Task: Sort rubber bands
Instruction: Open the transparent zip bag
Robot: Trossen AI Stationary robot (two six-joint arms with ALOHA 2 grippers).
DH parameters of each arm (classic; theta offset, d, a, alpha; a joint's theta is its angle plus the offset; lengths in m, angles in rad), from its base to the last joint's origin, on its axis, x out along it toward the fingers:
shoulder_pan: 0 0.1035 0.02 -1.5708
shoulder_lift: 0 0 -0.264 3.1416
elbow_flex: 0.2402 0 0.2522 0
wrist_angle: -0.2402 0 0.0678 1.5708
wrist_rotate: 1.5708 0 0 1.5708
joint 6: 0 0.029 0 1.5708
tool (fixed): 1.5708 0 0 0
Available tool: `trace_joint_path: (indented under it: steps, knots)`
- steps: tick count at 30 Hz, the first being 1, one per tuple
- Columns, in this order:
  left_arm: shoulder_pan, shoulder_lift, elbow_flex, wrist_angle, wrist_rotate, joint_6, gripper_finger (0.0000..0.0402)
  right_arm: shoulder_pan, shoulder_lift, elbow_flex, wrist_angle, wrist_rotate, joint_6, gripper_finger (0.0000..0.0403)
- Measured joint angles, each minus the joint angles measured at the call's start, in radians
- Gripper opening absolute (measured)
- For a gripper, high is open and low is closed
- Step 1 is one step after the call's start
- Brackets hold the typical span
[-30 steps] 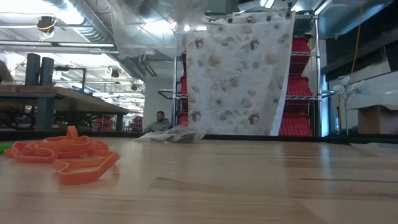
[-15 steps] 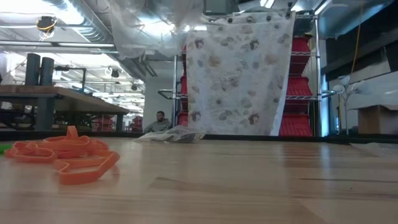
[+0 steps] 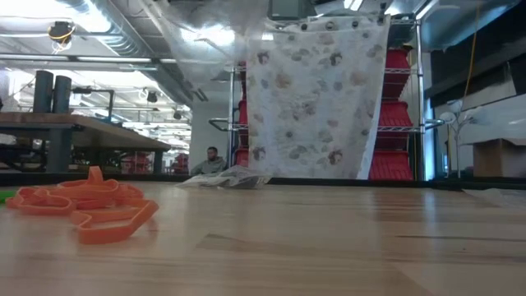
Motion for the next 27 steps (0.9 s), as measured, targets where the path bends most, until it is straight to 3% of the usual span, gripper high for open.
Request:
trace_joint_path:
  steps: [5, 9, 12, 20, 27]
  knots:
    - [0.002, -0.004, 0.0, 0.014, -0.129, -0.043, 0.0001, -0.002, 0.001, 0.0, -0.004, -0.033, 0.11, 0.0]
    - [0.042, -0.022, 0.0, 0.071, -0.207, -0.108, 0.0, 0.008, 0.027, 0.002, -0.02, -0.164, 0.24, 0.0]
    - [0.071, -0.028, 0.0, 0.08, -0.2, -0.131, 0.0, 0.026, 0.055, 0.0, -0.027, -0.192, 0.307, 0.0]
    - [0.062, -0.044, 0.0, 0.076, -0.141, -0.073, 0.0, 0.055, 0.022, 0.0, -0.08, -0.047, 0.512, 0.0]
    - [0.032, -0.044, 0.0, 0.085, -0.342, -0.01, 0.0, 0.047, -0.084, 0.001, -0.111, 0.099, 0.75, 0.0]
